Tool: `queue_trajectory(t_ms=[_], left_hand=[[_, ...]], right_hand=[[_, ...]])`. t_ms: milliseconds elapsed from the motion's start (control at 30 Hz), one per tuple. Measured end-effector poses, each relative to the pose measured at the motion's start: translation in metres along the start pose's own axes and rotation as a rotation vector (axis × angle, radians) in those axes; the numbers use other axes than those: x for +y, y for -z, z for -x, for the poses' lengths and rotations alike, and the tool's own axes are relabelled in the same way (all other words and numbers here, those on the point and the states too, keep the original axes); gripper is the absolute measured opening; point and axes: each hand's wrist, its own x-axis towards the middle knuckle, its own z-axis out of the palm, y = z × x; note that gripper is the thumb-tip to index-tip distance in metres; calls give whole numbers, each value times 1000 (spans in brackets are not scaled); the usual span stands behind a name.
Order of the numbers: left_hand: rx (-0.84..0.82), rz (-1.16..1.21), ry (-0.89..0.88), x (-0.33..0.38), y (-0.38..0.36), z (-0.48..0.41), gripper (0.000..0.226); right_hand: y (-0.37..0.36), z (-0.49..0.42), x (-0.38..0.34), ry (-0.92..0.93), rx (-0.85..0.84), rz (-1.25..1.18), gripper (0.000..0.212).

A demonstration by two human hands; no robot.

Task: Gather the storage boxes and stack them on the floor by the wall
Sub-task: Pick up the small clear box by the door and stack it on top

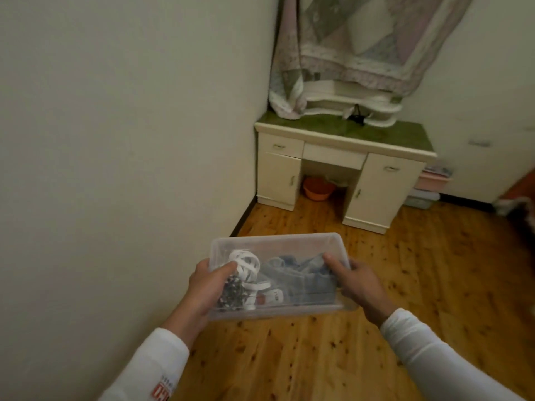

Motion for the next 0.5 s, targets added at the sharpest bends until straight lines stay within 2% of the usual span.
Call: queue_trajectory(t_ms=[200, 500], left_hand=[[-198, -65, -13, 42, -121, -43, 50], [-394, -137, -29, 94, -310, -94, 45]], right_hand=[[97, -58, 30, -47, 120, -1, 55], [241, -134, 69, -131, 316, -97, 47]])
